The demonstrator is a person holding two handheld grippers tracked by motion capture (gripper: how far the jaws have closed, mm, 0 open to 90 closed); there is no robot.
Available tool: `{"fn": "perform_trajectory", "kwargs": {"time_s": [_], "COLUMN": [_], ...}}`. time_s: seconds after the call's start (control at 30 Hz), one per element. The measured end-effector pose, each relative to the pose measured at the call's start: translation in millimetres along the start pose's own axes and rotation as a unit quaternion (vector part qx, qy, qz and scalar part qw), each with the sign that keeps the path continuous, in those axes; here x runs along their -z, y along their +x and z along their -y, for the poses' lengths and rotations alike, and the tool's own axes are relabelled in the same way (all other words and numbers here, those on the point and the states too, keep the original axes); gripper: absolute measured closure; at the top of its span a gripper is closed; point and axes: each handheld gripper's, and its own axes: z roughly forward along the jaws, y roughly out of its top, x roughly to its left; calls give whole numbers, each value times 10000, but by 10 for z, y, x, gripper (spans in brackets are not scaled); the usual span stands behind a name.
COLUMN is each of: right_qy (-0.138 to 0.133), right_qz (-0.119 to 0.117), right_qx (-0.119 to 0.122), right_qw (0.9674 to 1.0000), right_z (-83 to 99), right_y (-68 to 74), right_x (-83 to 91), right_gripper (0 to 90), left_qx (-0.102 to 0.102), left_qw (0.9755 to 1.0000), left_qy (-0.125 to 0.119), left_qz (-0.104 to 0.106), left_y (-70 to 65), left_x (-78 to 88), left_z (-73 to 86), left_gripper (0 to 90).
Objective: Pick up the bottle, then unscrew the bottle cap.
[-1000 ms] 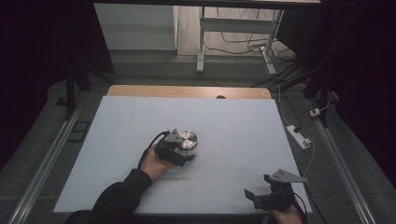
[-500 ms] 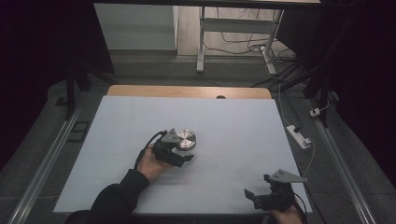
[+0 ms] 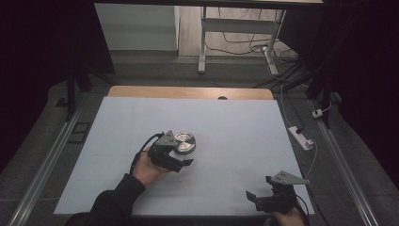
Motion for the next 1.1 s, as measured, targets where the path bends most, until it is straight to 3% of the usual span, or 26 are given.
{"fn": "perform_trajectory", "kwargs": {"time_s": [0.7, 1.1], "right_qy": [6, -81], "right_qz": [5, 29], "right_qx": [15, -51], "right_qw": [10000, 9999], "right_z": [-1, -3], "right_y": [4, 0], "right_x": [-1, 23], "right_gripper": [4, 0], "left_qx": [-222, -194], "left_qw": [9993, 9991], "left_qy": [54, 46], "left_qz": [297, 379], "left_y": [-354, -397], "left_x": [165, 157], "left_z": [4, 21], "left_gripper": [155, 155]}}
